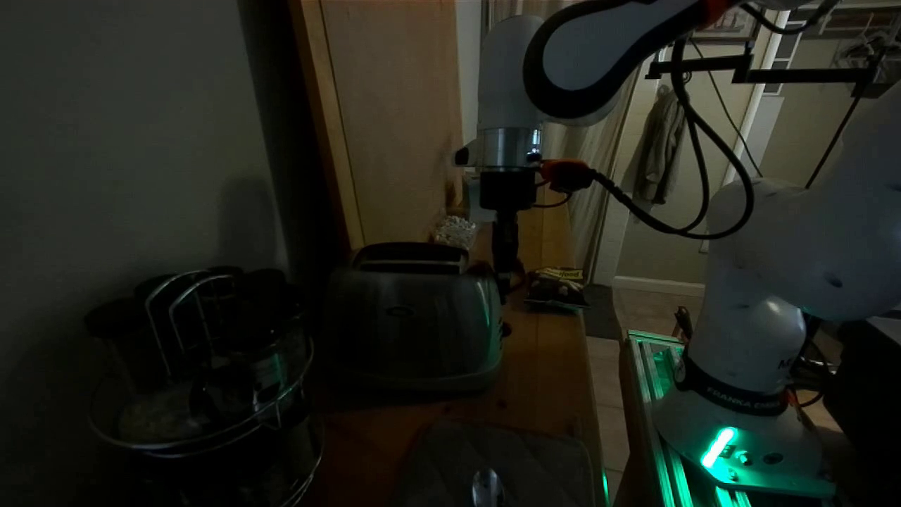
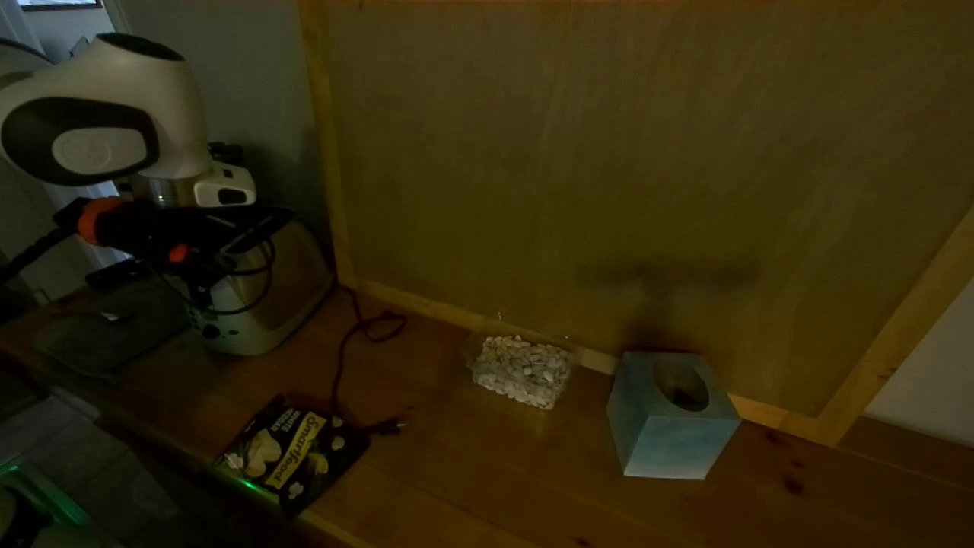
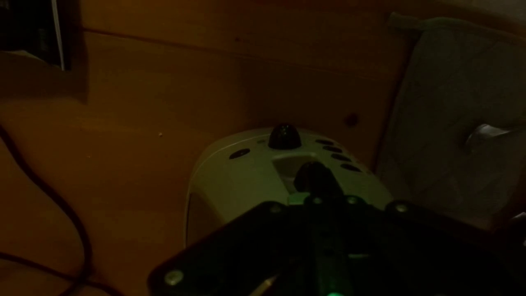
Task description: Push down the switch of the toaster
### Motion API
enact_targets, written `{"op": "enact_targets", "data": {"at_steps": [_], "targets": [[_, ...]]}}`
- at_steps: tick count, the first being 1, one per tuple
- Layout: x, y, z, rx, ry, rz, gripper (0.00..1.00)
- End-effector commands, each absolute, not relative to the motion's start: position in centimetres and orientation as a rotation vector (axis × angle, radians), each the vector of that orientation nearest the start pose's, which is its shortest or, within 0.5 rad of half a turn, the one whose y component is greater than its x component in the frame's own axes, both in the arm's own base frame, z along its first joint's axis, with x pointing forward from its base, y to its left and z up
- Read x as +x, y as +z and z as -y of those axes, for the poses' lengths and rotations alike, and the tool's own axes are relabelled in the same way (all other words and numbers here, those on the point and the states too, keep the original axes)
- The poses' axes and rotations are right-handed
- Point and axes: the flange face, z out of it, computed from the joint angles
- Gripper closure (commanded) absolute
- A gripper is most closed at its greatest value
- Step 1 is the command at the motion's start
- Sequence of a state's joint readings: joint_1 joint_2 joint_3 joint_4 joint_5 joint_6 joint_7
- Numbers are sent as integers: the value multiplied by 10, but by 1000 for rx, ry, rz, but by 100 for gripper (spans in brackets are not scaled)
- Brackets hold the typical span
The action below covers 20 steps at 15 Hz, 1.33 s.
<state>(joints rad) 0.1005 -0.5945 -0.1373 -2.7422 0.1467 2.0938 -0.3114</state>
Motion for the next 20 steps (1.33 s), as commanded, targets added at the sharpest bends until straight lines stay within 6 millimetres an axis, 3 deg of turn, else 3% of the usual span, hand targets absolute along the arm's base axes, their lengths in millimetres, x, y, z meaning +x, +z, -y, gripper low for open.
{"op": "enact_targets", "data": {"at_steps": [1,11,12,14,20], "targets": [[340,386,4,-2960,79,323,100],[327,407,-6,-3046,100,395,97],[325,409,-8,-3044,104,410,73],[322,415,-9,-3049,115,421,71],[303,446,-17,-3094,13,510,30]]}}
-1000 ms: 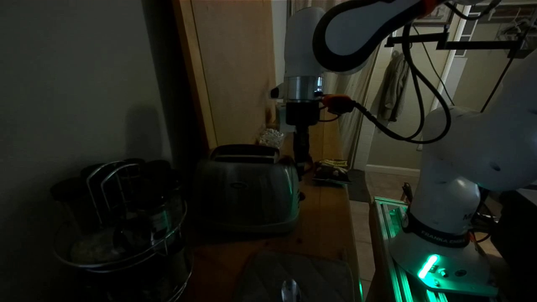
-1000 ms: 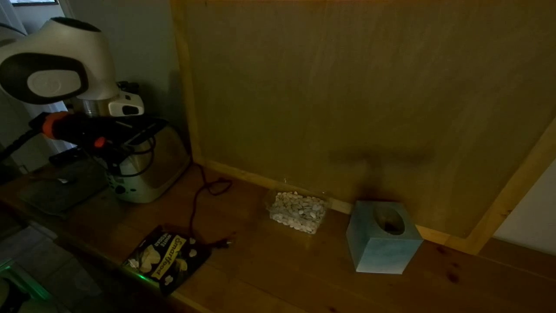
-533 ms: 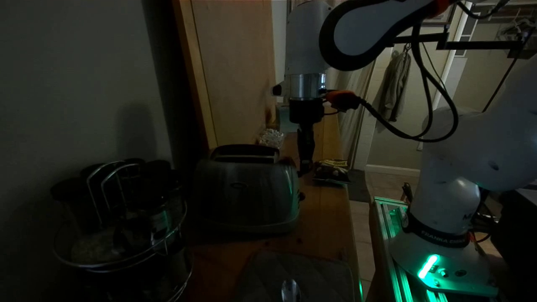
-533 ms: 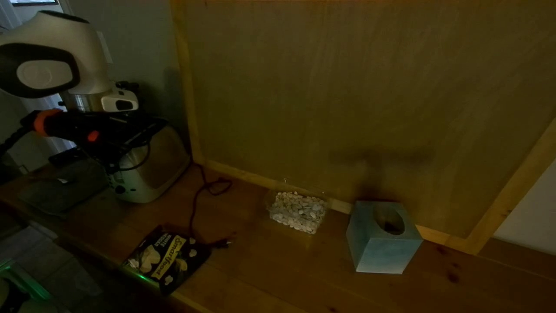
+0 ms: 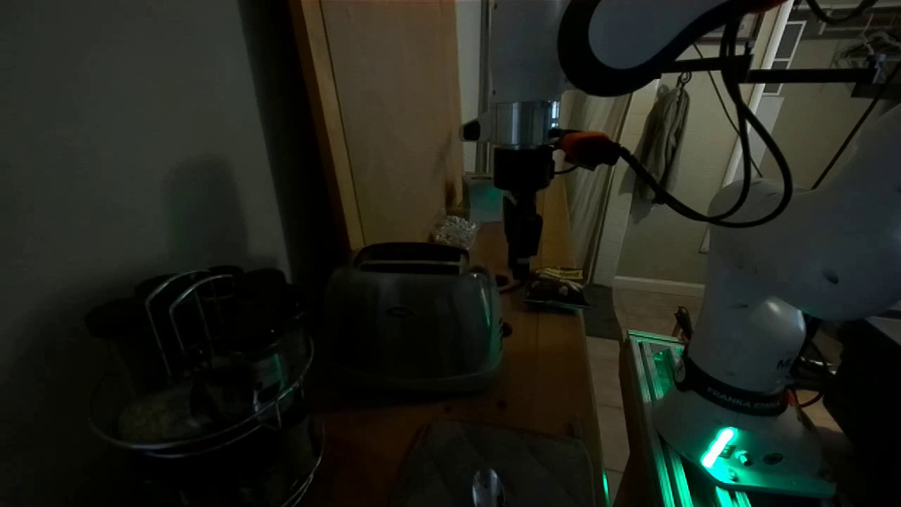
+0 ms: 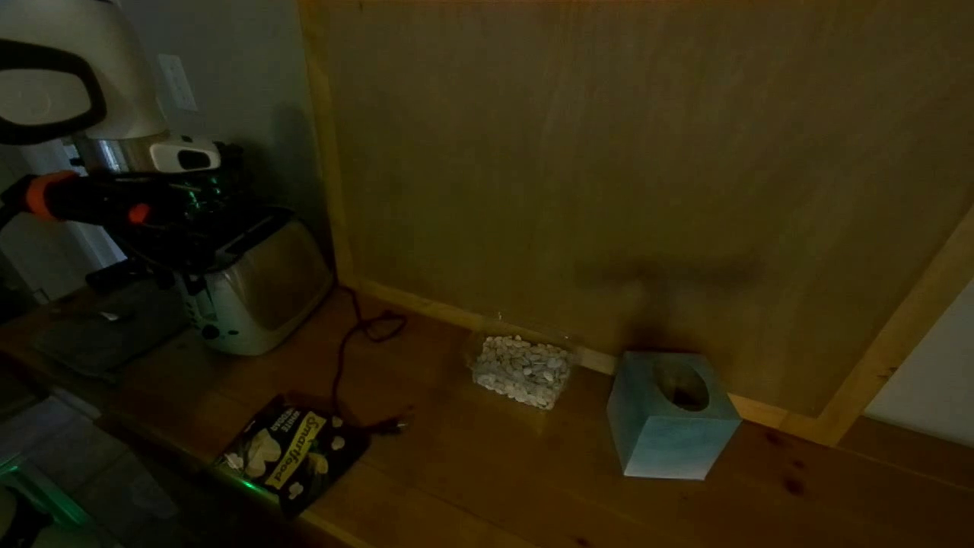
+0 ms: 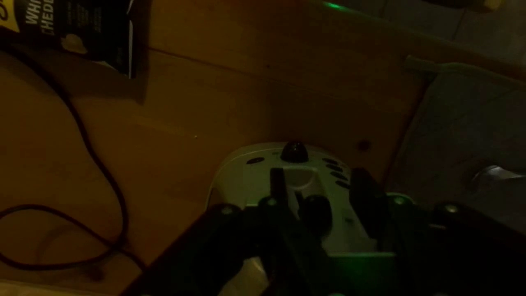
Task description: Push down the switch of the toaster
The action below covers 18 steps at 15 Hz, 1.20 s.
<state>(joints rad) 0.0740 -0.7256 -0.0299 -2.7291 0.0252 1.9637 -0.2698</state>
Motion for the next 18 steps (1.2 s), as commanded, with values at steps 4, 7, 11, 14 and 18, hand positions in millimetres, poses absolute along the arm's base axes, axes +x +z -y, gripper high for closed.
{"op": "enact_targets", "data": {"at_steps": [4,7,11,14,18], "targets": [[294,462,-17,-3113,-41,538,3],[291,471,-18,-3118,-123,569,0],[308,495,-28,-3121,-211,623,0],[308,508,-29,-3119,-284,650,0],[304,507,-28,-3106,-274,608,0]]}}
